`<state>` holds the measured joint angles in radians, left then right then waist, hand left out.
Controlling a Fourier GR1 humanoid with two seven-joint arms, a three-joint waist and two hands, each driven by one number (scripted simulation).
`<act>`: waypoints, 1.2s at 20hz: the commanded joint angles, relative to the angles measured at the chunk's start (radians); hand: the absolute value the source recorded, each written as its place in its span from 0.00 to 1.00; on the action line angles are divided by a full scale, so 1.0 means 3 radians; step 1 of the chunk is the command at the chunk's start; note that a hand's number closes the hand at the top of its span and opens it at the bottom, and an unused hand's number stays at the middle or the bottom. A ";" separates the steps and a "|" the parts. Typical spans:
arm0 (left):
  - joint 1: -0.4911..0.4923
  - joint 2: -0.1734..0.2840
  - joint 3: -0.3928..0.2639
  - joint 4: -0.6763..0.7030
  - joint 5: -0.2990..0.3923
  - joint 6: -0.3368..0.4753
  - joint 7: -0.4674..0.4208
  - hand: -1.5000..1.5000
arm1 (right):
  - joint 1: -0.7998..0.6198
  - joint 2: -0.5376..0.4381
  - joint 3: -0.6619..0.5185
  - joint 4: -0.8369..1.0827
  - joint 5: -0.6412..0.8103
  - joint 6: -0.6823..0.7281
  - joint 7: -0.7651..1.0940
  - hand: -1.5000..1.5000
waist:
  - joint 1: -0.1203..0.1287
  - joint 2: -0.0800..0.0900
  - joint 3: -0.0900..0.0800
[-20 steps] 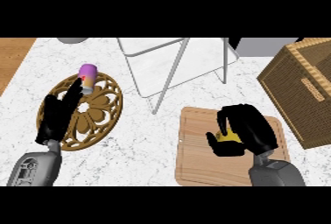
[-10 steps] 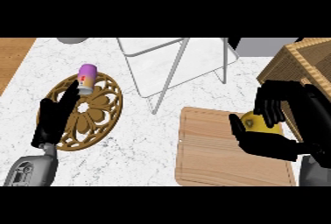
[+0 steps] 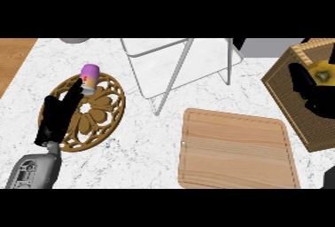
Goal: Pick the lemon from the cutting board and place it in the basket
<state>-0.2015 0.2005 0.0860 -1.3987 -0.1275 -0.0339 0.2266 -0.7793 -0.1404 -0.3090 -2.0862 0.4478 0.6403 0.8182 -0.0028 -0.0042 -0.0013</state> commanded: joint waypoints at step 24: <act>-0.0157 0.0056 0.0094 0.0116 0.0041 -0.0097 -0.0007 0.50 | 0.0180 -0.2348 -0.0228 0.3088 0.0947 -0.0669 -0.2623 1.00 | 0.0043 0.0034 0.0006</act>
<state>-0.2224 0.2076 0.1015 -1.3916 -0.1242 -0.0499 0.2240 -0.7458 -0.7999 -0.3579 -1.3011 0.7352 0.5047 0.2023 0.0119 0.0056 0.0006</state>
